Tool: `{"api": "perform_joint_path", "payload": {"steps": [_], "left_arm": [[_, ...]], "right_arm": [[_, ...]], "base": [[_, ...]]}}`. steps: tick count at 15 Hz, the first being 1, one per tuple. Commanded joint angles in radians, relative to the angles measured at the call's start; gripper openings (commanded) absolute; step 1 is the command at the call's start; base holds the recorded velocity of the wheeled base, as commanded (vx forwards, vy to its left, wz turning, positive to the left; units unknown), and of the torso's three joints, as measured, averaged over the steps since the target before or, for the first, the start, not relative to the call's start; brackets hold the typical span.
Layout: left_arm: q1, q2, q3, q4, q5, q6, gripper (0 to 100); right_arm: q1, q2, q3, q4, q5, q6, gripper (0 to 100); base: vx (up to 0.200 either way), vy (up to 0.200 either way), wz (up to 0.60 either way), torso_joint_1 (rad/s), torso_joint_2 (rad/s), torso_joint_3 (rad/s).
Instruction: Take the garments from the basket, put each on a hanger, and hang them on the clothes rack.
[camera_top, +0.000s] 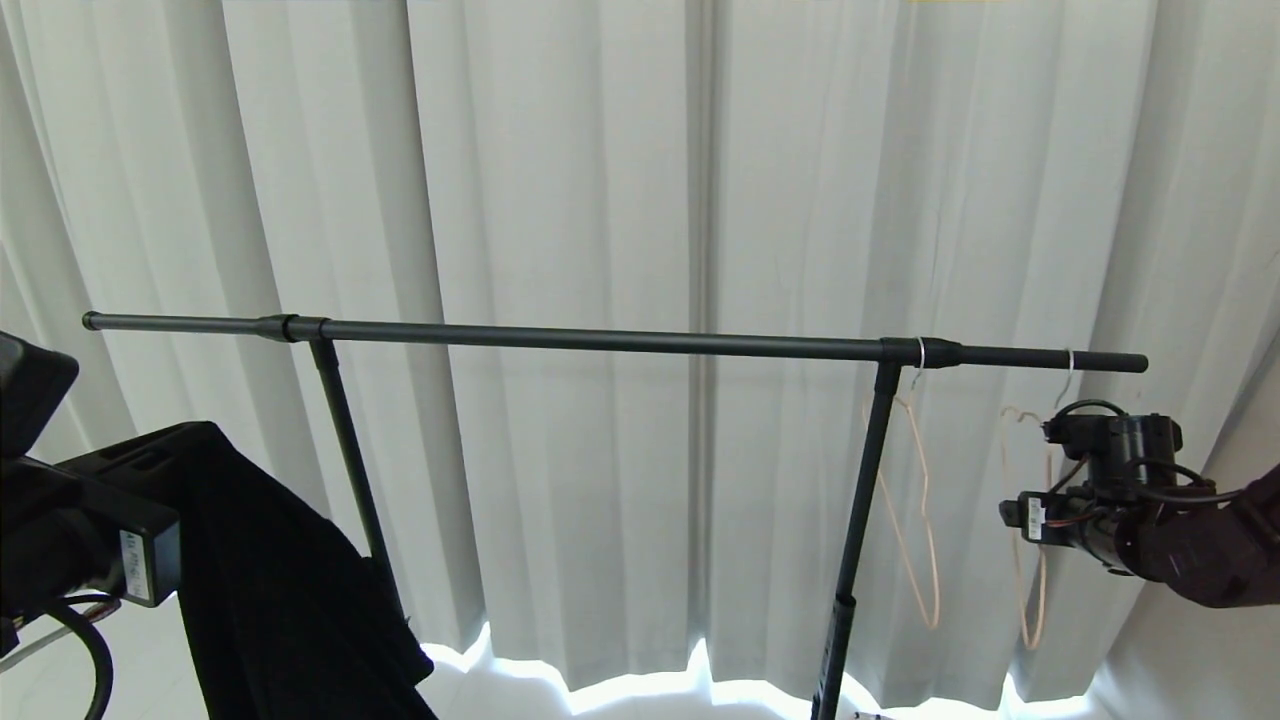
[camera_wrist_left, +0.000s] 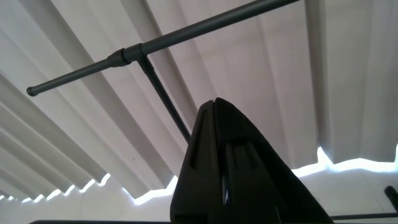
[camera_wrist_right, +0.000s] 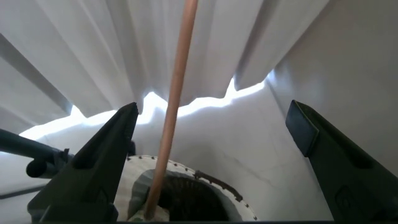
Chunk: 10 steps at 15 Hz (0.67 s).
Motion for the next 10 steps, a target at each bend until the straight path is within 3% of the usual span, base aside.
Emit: {"api": "perform_joint_path", "payload": {"steps": [1,6,10], "left_arm": [[0.000,-0.001,0.001,0.000,0.000,-0.001,0],[0.000,0.010,-0.002,0.000,0.000,-0.001,0],[0.000,0.009,-0.005,0.000,0.000,0.003,0]], "right_arm": [[-0.003,-0.002,0.000,0.000,0.013,0.005,100],[-0.020,-0.002,0.000,0.002,0.105,0.038,100],[-0.087,0.004,0.002,0.006,0.173,0.034,100]], "base": [[0.000,0.000,0.00,0.000,0.00,0.000],[0.000,0.000,0.00,0.000,0.00,0.000],[0.000,0.000,0.00,0.000,0.00,0.000]]}}
